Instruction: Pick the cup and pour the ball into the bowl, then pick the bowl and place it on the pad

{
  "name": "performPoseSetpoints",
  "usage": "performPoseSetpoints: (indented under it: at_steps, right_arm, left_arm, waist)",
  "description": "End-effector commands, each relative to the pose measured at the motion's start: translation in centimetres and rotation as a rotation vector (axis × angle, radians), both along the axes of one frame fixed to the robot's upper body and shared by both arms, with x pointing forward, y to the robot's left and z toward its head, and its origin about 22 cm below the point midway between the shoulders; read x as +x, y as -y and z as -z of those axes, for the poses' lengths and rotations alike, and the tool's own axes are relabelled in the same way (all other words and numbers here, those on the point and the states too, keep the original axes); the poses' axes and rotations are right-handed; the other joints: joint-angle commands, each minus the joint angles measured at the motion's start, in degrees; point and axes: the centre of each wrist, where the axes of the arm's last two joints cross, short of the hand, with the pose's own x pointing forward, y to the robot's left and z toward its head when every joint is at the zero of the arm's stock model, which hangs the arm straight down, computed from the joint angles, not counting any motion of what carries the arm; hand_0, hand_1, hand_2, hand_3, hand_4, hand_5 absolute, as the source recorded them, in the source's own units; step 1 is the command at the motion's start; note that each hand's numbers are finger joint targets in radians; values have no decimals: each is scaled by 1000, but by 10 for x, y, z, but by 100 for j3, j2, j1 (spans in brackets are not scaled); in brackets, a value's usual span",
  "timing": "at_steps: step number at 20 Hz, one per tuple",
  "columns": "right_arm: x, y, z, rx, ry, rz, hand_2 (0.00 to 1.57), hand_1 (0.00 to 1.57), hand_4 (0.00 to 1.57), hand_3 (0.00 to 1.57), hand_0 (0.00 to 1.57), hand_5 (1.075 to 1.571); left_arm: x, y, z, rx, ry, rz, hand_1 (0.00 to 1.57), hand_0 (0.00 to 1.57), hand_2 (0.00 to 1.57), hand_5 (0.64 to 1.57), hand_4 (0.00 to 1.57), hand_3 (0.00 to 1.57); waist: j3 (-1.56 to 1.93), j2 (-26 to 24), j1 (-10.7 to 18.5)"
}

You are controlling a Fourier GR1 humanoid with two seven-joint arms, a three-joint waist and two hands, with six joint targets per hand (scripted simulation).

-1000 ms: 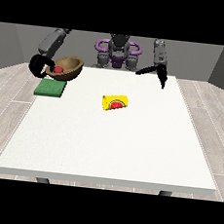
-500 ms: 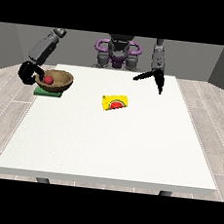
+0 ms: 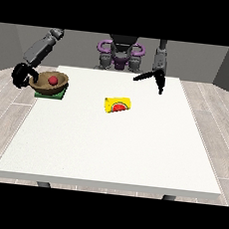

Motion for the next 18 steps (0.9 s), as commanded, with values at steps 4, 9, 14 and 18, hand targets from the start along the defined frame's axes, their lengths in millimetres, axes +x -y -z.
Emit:
performPoseSetpoints:
  at_steps: [4, 9, 14, 18]
  right_arm:
    - [3, 9, -21, 101, 19, 16, 1571, 1571, 765, 0, 1571, 1568]
    - [-10, 10, 6, 79, -87, -4, 1571, 1571, 737, 1080, 1571, 1570]
    - [1, -8, 20, -5, -97, -3, 1571, 1571, 694, 1014, 1571, 1567]
    - [-19, 7, 32, -16, -196, 60, 1571, 1571, 588, 1571, 1571, 1535]
  left_arm:
    - [-11, -1, -10, -15, -17, 19, 0, 0, 0, 1566, 0, 0]
    - [-18, -18, -6, -10, -63, 25, 0, 0, 0, 1566, 0, 0]
    - [-17, -16, -23, -21, -20, 24, 0, 0, 0, 1567, 0, 0]
    - [-28, -12, -24, -43, 4, 7, 0, 0, 0, 1565, 0, 0]
  waist:
    - [-3, -160, -32]
    - [-4, -372, 37]
    - [-4, -173, 79]
    - [-1, -154, -36]
